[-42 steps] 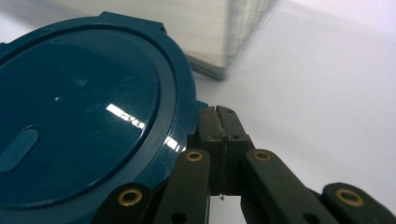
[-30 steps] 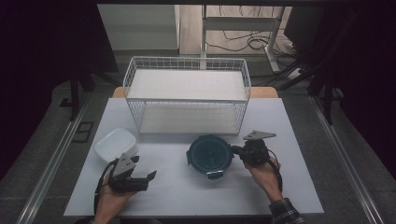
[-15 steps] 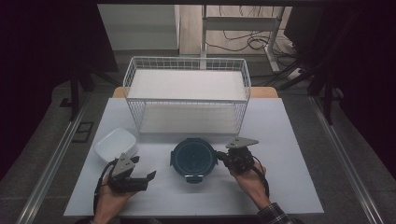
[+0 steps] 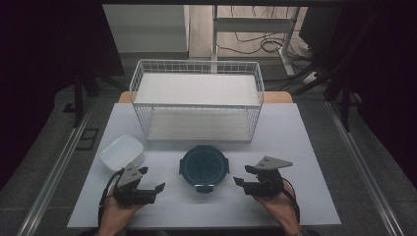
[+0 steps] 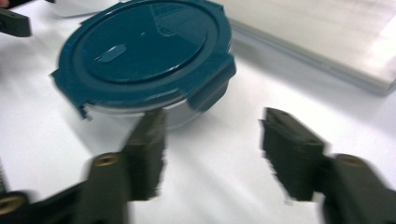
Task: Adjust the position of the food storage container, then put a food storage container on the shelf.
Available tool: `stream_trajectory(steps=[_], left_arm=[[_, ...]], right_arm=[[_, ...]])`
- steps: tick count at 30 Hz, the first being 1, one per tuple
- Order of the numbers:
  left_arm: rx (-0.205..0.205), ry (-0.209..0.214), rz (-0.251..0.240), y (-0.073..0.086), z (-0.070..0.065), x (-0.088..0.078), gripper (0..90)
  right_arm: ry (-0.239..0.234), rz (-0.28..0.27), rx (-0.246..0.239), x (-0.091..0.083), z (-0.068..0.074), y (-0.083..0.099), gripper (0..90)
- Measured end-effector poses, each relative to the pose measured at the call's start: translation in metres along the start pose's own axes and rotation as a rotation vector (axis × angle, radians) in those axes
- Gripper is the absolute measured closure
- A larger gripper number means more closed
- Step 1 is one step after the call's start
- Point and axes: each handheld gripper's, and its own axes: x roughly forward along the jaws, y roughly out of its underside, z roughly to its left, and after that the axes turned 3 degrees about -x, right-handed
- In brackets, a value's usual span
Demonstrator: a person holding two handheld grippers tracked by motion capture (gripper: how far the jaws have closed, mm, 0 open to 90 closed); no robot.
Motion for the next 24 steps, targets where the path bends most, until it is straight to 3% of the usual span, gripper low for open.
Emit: stream_trajectory(steps=[1,3,5,7,14,17,20,24], left_arm=[[-0.001,0.002,0.000,0.000,-0.001,0.000,14.0],[0.003,0.022,0.010,0.001,-0.001,0.000,11.9],[0.002,0.024,0.032,0.002,-0.001,0.001,11.8],[0.007,0.021,0.037,0.001,-0.002,0.002,11.7],[0.007,0.049,0.029,-0.002,-0.003,0.004,10.8],[0.028,0.047,0.023,-0.004,-0.005,0.008,13.1],[0.042,0.039,0.022,-0.008,-0.006,0.012,15.8],[0.029,0.070,-0.022,-0.021,-0.006,0.014,15.7]], right_arm=[[-0.006,-0.002,0.006,-0.003,0.002,0.006,20.9],[-0.015,0.002,0.005,-0.004,0.003,0.008,16.9],[-0.035,0.003,-0.010,-0.003,0.006,0.012,16.8],[-0.027,0.005,-0.022,-0.002,0.006,0.012,16.7],[-0.003,-0.011,-0.025,-0.002,0.004,0.009,25.1],[0.004,-0.013,-0.015,-0.002,0.002,0.006,28.0],[-0.018,-0.014,-0.008,-0.002,-0.003,0.002,29.3],[-0.040,-0.028,0.029,0.000,-0.008,-0.007,29.8]])
